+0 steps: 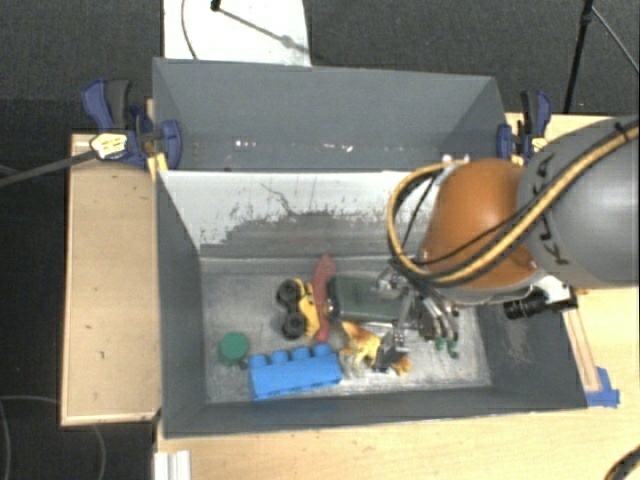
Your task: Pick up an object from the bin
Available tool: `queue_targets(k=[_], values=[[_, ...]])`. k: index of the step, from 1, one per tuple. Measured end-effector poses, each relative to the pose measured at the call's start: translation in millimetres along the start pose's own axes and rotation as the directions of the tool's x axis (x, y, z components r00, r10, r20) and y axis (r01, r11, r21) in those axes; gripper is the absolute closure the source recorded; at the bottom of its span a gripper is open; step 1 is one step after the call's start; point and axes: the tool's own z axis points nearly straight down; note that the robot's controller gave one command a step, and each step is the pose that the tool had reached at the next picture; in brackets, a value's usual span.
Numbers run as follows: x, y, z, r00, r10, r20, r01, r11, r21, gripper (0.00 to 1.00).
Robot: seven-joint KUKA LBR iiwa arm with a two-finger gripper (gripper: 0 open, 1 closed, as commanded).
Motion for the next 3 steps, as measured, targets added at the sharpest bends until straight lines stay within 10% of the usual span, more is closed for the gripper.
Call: queue_targets(k=[1, 2, 3], values=[[-26.3, -57, 73, 0.983, -0.184, 0.003, 0.184, 0.983, 0.002, 1.0], [-26.3, -57, 73, 0.983, -0.183, 0.003, 0.183, 0.983, 0.002, 1.0], [-37.7, -25, -81, 0.977, -0.215, 0.0, 0.215, 0.977, 0.0, 1.0]])
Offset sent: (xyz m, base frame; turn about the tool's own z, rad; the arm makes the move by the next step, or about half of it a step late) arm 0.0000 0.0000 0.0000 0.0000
